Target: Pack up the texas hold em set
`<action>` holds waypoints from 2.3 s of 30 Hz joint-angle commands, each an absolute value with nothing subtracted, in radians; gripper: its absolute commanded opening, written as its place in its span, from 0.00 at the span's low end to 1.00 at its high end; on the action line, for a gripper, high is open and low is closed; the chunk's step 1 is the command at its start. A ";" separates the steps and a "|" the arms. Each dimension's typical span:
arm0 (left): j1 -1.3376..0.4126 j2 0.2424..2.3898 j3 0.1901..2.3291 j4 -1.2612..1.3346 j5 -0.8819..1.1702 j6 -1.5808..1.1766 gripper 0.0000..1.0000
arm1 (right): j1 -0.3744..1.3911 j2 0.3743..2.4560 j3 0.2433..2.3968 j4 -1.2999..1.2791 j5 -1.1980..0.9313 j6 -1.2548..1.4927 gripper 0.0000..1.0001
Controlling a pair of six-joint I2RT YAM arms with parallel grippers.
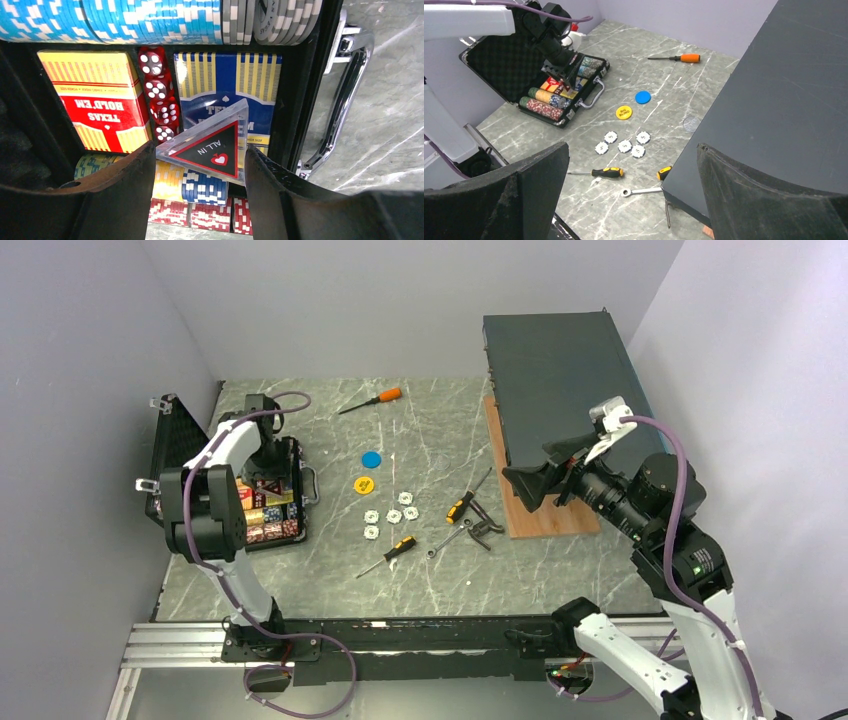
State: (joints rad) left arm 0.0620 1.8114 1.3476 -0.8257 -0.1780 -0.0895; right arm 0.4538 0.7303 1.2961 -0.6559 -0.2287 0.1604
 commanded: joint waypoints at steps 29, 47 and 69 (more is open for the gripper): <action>0.044 1.442 1.158 -0.562 0.109 -0.171 0.97 | 0.454 0.778 1.283 -0.590 -0.262 0.168 1.00; -0.330 1.852 1.407 -0.646 0.121 -0.348 0.99 | 0.454 0.792 1.347 -0.617 -0.202 0.222 1.00; -0.399 2.110 1.648 -0.840 -0.060 -0.352 0.85 | 0.454 0.874 1.400 -0.636 -0.163 0.222 1.00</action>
